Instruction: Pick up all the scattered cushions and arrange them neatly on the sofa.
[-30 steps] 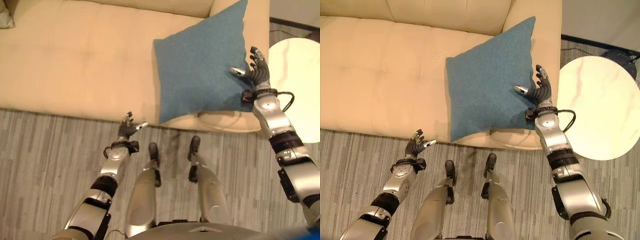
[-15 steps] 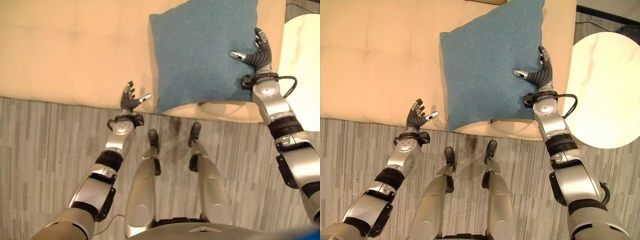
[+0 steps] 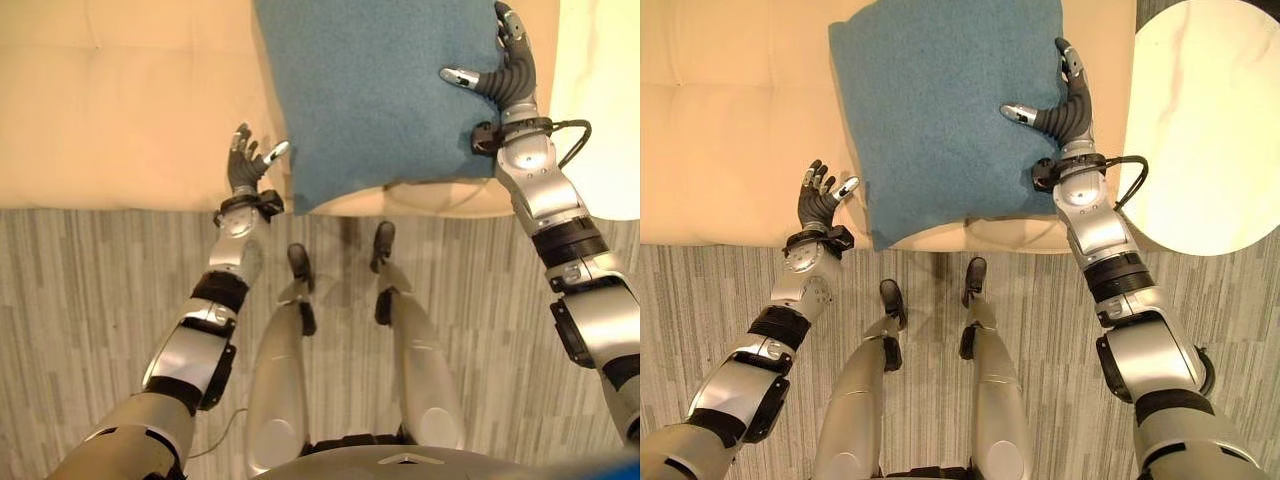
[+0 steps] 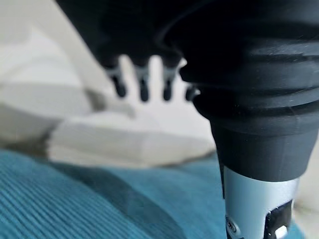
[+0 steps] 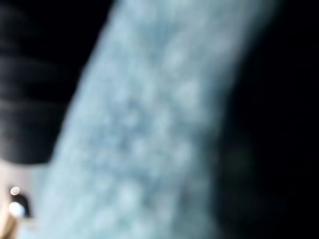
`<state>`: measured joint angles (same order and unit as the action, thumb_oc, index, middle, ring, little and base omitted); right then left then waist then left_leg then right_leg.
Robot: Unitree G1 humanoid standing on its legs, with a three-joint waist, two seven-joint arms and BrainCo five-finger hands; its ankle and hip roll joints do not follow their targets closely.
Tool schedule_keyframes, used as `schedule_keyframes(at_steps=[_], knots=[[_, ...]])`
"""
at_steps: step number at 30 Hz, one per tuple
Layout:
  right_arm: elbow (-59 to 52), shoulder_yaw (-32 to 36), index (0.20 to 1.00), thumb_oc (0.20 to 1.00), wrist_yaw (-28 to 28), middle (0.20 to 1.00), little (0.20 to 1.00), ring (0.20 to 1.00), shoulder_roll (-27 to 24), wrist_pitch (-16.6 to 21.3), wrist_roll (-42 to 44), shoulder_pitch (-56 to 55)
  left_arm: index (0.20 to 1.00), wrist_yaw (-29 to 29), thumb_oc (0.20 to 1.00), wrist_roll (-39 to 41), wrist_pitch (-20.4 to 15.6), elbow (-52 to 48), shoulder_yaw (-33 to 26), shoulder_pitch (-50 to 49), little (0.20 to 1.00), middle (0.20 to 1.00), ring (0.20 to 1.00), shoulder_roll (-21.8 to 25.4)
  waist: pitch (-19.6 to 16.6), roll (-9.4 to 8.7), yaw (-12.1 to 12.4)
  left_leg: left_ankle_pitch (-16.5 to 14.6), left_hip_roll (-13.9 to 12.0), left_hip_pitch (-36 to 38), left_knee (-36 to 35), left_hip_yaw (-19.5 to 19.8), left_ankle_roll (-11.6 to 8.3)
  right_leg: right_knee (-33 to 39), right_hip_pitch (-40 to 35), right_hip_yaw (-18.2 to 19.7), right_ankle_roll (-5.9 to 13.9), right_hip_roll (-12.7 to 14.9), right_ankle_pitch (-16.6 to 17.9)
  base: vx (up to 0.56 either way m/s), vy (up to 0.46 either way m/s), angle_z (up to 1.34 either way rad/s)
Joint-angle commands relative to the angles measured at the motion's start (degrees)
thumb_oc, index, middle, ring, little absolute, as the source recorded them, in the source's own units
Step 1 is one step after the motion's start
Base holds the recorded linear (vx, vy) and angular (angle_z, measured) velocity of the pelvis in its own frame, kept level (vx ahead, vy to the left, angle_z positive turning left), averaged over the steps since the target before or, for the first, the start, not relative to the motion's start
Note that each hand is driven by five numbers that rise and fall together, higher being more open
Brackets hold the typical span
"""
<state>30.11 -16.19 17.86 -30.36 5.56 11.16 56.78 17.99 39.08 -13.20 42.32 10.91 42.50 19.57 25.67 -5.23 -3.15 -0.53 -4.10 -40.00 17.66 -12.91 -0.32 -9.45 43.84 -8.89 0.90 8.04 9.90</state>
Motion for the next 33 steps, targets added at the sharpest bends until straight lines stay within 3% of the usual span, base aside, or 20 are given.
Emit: schedule_keyframes(at_steps=[1,12,18,23,30,31,32,33], knots=[[-1.25,-2.81,1.000,1.000,-1.10,1.000,1.000,1.000,0.17,1.58,0.19,-2.01,1.000,0.67,1.000,-0.35,-2.73,1.44,-0.26,-0.46,1.000,1.000,1.000,1.68,-4.33,-0.99,0.76,-1.10,0.63,-3.58,1.26,4.52,-2.42,-4.44,2.08,2.69,7.30,2.11,-3.14,0.01,-0.006,-0.04],[-5.21,-2.67,1.000,1.000,-0.12,1.000,1.000,1.000,0.96,2.39,-0.46,-0.98,1.000,0.12,1.000,5.83,-4.17,1.12,0.78,6.29,1.000,1.000,1.000,-1.35,-5.37,-2.12,-0.68,-0.76,0.34,-9.97,2.17,5.22,-2.46,-4.94,8.09,2.95,7.41,2.15,-2.18,0.00,-0.003,0.01],[-3.81,-3.75,1.000,1.000,1.45,1.000,1.000,1.000,5.30,1.93,-1.25,-0.47,1.000,0.72,1.000,12.73,-7.15,-2.94,2.66,9.07,1.000,1.000,1.000,-9.20,-4.90,-2.43,-1.23,-0.88,0.54,-11.40,2.61,5.58,-2.20,-4.89,9.50,3.39,7.33,1.74,-1.93,0.00,-0.001,-0.01],[-2.73,-4.53,1.000,1.000,2.31,1.000,1.000,1.000,7.79,1.79,-1.41,-0.58,1.000,0.77,1.000,12.53,-7.93,-7.75,7.08,10.39,1.000,1.000,1.000,-14.81,-4.78,-2.04,-1.25,-0.70,0.84,-10.87,2.10,5.64,-2.15,-5.20,9.29,3.26,7.33,1.82,-2.24,0.00,0.000,0.00],[-1.24,-4.69,1.000,1.000,3.20,1.000,1.000,1.000,9.23,1.55,-0.46,-0.02,1.000,0.47,1.000,12.87,-7.64,-8.47,10.19,11.14,1.000,1.000,1.000,-18.52,-4.19,-1.79,-1.30,-0.14,1.14,-9.69,0.92,5.17,-2.29,-4.86,8.69,3.24,7.63,1.80,-1.93,0.00,0.000,0.00],[-0.55,-4.79,0.918,0.918,3.28,0.918,0.918,0.918,9.71,1.48,0.29,0.26,0.504,0.72,0.504,13.17,-7.73,-7.98,10.06,11.24,0.504,0.504,0.504,-18.93,-4.04,-1.75,-1.33,-0.01,1.15,-9.26,0.51,5.12,-2.32,-4.60,8.40,3.33,7.68,1.77,-1.86,-0.01,-0.004,-0.04],[-0.55,-4.79,0.918,0.918,3.28,0.918,0.918,0.918,9.71,1.48,0.29,0.27,0.504,0.71,0.504,13.17,-7.73,-7.98,10.06,11.25,0.504,0.504,0.504,-18.93,-4.03,-1.76,-1.33,0.00,1.16,-9.23,0.50,5.11,-2.32,-4.60,8.38,3.33,7.68,1.77,-1.85,-0.03,-0.005,-0.06],[-0.56,-4.92,0.200,0.200,3.13,0.200,0.200,0.200,9.96,1.49,0.90,0.25,0.200,0.86,0.200,13.89,-7.80,-7.92,9.59,10.91,0.200,0.200,0.200,-18.95,-3.86,-1.69,-1.34,0.12,1.13,-9.03,0.41,5.00,-2.35,-4.45,8.18,3.40,7.73,1.74,-1.71,-0.01,-0.002,-0.05]])
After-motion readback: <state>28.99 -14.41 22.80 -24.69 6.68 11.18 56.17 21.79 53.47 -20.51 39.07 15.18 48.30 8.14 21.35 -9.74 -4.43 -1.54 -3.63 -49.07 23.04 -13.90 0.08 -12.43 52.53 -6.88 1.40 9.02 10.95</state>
